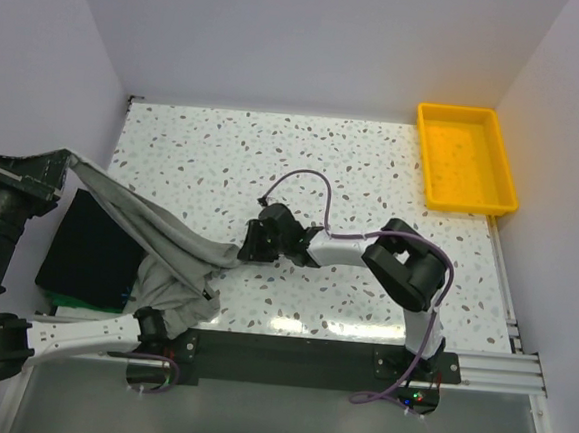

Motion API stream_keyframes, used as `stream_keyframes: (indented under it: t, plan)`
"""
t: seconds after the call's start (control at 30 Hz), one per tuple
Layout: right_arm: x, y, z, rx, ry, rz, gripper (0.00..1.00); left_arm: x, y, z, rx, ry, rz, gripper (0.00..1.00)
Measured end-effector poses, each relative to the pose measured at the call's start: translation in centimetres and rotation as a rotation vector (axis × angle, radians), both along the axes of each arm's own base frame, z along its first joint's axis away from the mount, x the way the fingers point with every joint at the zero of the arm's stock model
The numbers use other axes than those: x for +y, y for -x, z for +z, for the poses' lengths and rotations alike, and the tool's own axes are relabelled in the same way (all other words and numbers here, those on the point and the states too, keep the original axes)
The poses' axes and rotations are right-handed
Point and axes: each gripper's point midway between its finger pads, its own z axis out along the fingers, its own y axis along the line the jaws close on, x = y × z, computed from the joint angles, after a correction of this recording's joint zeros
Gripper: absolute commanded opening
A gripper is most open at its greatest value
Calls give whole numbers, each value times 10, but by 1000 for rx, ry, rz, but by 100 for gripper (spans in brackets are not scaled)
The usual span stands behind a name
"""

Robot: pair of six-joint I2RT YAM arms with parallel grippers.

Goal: Fold and stack the t-shirts
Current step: Flatten the tshirt out

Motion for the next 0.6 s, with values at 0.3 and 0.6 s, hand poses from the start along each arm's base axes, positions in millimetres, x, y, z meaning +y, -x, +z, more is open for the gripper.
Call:
stream_keyframes:
  t: [0.3, 0.6]
  plan:
    - [-5, -3, -6, 68, -17, -29, 0, -10, -5, -5, 7, -16, -7, 0]
    - [-33, -21, -5, 108, -7, -60, 0, -19, -9, -8, 2, -26, -9, 0]
